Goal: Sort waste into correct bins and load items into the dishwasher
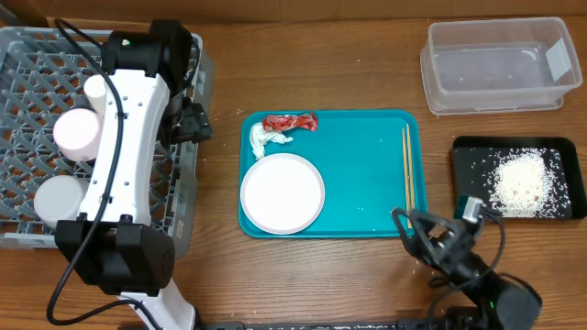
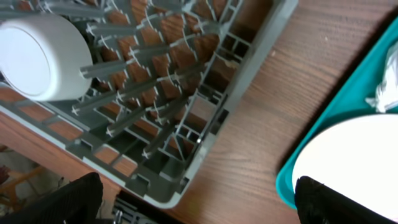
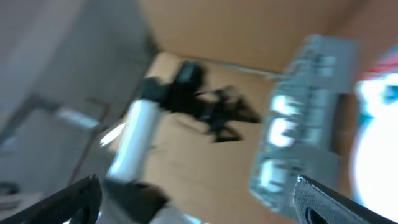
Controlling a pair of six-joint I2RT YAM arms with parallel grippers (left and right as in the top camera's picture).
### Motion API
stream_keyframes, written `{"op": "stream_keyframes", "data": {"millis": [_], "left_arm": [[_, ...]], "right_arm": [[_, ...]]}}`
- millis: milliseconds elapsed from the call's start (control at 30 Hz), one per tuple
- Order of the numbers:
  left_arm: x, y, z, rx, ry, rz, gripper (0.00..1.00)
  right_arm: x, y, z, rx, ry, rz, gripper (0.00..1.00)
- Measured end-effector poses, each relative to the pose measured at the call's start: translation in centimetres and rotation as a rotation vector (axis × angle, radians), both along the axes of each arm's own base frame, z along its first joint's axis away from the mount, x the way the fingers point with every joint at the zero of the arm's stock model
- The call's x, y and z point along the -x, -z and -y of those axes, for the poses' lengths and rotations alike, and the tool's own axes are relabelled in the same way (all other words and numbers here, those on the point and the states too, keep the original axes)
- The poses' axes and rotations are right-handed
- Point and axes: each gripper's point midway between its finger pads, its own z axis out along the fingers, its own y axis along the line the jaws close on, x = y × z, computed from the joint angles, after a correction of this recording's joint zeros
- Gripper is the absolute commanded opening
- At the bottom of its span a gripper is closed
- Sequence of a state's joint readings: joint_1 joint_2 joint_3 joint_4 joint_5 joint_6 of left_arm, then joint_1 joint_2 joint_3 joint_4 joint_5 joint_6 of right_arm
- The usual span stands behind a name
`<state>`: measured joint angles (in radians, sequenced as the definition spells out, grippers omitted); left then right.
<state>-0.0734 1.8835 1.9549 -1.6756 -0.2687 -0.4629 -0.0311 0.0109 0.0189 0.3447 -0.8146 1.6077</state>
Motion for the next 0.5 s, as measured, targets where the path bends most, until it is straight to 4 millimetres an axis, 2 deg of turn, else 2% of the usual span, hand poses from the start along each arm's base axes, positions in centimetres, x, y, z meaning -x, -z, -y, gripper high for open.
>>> {"op": "stream_keyframes", "data": {"millis": [33, 167, 233, 367, 500], "left_arm": [[-0.1, 0.0, -0.2, -0.008, 0.0, 0.003, 1.0], [-1.2, -0.1, -1.0, -0.031, -0.014, 0.053, 1.0], [-1.6, -0.2, -2.1, -0.034, -0.047, 0.073, 1.0], [-1.0, -0.2, -6.2, -0.04, -0.17, 0.079, 1.0], [-0.1, 0.0, -9.3, -0.016, -0.276, 0.081, 1.0]], "right_arm": [[0.3, -0.7, 0.0, -0.022, -0.012, 0.011, 0.99], [0.4, -1.3, -0.1, -0.056, -0.029, -0.069, 0.99], [0.4, -1.9, -0.1, -0.028, -0.016, -0.118, 0.99], [0.6, -3.4, 0.0, 0.134, 0.039, -0.191, 0.99], [-0.5, -3.2, 0.4, 0.324, 0.066, -0.281, 0.99]]}}
